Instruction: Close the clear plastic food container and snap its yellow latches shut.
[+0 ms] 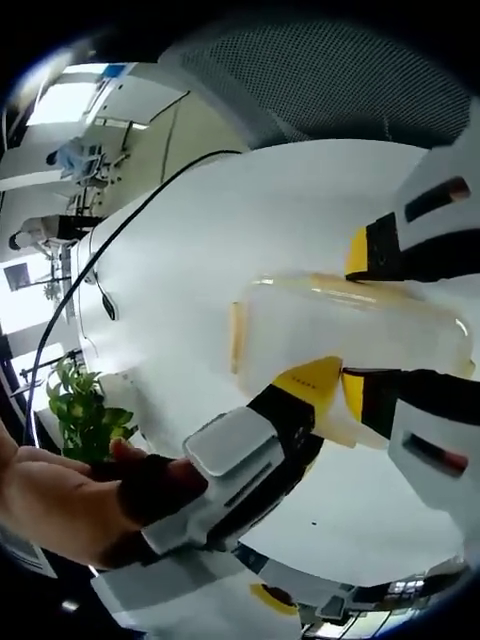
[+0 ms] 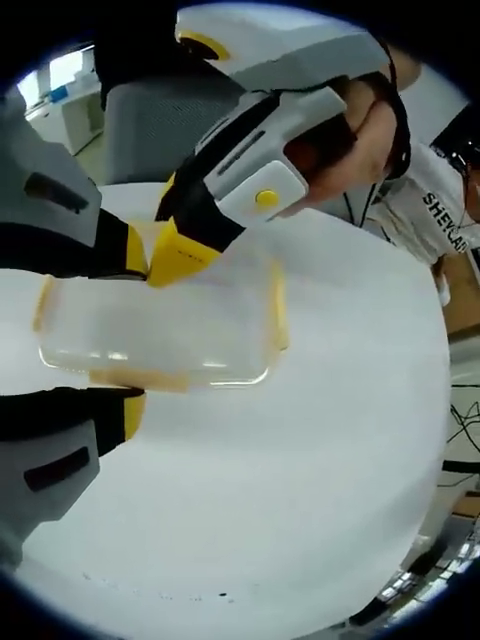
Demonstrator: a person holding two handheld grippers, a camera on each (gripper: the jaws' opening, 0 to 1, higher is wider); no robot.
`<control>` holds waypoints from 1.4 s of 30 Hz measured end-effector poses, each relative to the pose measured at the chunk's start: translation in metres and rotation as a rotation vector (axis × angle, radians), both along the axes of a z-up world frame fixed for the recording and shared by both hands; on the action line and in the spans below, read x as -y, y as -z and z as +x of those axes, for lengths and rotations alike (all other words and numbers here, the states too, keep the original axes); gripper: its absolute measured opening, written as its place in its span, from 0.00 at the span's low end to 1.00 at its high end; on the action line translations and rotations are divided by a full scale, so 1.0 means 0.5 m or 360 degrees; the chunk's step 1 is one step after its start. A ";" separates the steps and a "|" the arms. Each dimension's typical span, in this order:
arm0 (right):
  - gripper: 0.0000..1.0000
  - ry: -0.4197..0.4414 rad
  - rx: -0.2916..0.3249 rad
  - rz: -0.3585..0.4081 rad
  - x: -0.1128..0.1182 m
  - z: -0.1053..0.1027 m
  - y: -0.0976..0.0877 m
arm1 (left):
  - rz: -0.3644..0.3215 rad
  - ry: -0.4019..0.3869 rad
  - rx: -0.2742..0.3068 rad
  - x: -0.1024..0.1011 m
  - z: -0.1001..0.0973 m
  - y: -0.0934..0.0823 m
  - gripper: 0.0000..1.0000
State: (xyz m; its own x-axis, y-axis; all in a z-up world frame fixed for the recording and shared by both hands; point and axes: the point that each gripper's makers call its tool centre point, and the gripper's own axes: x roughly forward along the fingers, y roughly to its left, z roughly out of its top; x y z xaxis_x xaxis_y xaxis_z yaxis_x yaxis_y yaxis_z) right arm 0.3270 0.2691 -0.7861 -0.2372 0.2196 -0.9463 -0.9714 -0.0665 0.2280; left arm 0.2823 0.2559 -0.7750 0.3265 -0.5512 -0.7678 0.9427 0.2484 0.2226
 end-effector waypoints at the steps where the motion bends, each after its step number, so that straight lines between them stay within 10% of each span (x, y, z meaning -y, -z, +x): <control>1: 0.40 -0.0006 0.0010 -0.0002 -0.004 -0.001 -0.001 | 0.0010 -0.0001 -0.0006 0.001 0.000 0.000 0.28; 8: 0.40 -0.0102 0.0139 0.0002 -0.008 -0.003 -0.008 | 0.0042 0.0014 -0.0046 0.000 0.000 -0.002 0.28; 16: 0.39 0.0105 0.0269 0.0242 -0.003 0.004 -0.018 | 0.0102 0.0018 -0.0128 0.002 0.002 -0.006 0.28; 30: 0.40 0.0226 0.0302 0.0338 -0.006 -0.013 -0.022 | 0.0066 -0.0006 -0.0251 0.007 0.005 -0.010 0.51; 42: 0.64 0.0402 0.0296 0.0533 0.006 -0.024 -0.023 | 0.0152 -0.0002 -0.0266 -0.035 0.005 -0.007 0.66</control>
State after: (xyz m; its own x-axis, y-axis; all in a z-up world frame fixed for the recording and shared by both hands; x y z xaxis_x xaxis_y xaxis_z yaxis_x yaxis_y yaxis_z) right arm 0.3152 0.2663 -0.7747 0.0302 0.5496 -0.8349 -0.9890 0.1376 0.0548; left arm 0.2846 0.2733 -0.7717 0.1907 -0.4728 -0.8603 0.9682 0.2350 0.0854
